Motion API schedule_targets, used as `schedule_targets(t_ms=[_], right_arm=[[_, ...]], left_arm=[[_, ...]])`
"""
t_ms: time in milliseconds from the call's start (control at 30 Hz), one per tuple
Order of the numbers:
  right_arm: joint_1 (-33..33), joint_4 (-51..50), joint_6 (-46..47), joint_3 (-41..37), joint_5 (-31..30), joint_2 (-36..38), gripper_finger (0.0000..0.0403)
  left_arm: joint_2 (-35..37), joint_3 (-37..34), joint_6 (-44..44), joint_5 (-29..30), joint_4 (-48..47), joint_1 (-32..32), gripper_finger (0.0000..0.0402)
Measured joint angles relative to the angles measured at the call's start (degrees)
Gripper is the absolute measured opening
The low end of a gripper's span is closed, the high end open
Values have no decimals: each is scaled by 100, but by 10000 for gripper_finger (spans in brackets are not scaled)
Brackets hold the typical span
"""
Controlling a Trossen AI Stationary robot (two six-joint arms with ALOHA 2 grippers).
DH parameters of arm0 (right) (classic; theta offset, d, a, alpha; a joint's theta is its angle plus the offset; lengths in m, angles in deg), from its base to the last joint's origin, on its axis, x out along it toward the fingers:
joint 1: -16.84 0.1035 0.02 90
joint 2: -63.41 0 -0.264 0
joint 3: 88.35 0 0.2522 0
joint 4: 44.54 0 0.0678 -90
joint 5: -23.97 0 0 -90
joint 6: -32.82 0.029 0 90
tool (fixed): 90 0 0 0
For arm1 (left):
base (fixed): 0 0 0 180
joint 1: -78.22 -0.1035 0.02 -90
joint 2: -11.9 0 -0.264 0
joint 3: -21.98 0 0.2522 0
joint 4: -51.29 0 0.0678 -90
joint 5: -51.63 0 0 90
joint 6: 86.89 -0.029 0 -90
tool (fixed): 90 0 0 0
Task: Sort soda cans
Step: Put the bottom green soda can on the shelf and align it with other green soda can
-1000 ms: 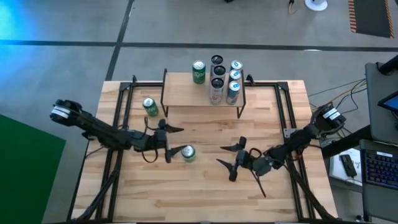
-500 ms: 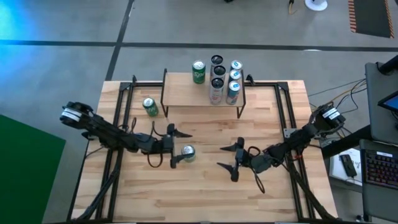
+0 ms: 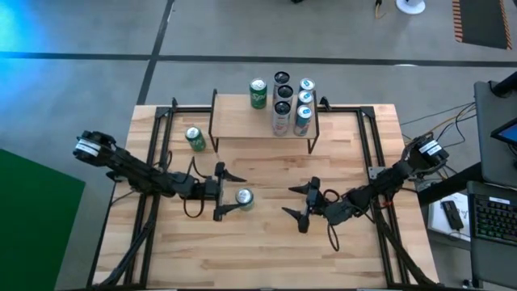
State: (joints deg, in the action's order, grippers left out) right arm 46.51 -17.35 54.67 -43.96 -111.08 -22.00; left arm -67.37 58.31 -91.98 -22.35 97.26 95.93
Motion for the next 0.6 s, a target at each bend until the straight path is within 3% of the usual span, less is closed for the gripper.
schedule_targets(t_ms=[233,600], right_arm=[[-155,-4,-300,42,36,-2,347],[-637,41,-288,283,942,-620,347]], left_arm=[[-29,-41,292,253,-228,25,347],[-71,-536,1061,333,100,163,347]])
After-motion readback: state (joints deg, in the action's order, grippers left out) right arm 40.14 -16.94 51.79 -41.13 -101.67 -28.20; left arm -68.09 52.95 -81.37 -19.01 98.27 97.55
